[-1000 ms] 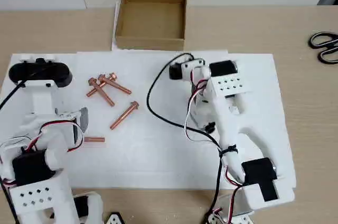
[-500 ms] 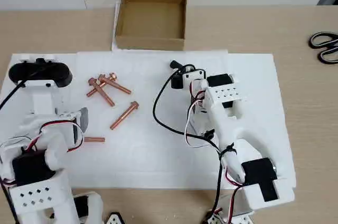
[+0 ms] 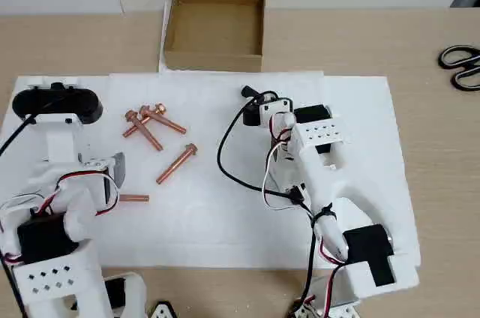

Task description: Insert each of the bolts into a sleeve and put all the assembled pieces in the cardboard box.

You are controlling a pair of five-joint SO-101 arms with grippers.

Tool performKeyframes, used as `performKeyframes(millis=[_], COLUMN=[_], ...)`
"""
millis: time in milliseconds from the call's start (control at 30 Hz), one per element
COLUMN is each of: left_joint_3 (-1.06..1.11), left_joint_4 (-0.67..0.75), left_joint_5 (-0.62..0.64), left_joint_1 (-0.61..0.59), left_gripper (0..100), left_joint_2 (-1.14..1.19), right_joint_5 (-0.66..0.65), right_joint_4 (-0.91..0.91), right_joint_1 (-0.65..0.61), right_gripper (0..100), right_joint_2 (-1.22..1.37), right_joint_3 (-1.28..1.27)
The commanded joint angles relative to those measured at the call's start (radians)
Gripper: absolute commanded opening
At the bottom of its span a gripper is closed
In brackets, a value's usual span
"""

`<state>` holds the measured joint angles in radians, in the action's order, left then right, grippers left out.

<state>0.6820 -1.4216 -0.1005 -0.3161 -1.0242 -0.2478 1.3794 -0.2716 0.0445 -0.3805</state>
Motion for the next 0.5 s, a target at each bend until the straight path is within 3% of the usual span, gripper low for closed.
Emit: performKeyframes(millis=[0, 367, 467], left_joint_3=[-0.004, -0.004, -0.004], left_joint_4=[-0.005, -0.003, -0.003], left_joint_5=[-0.002, -0.002, -0.002], left_joint_1=[-0.003, -0.003, -0.003], left_gripper=[22, 22, 22], left_joint_2=[0.0, 0.0, 0.0], right_joint_5=[0.008, 0.006, 0.0], right_joint_4=[-0.012, -0.056, -0.056], right_joint_1=[0.007, 0.007, 0.005], right_gripper=[11.9, 11.4, 6.7], right_joint_2=[0.044, 0.12, 0.113], right_joint_3=[0.009, 0.008, 0.009])
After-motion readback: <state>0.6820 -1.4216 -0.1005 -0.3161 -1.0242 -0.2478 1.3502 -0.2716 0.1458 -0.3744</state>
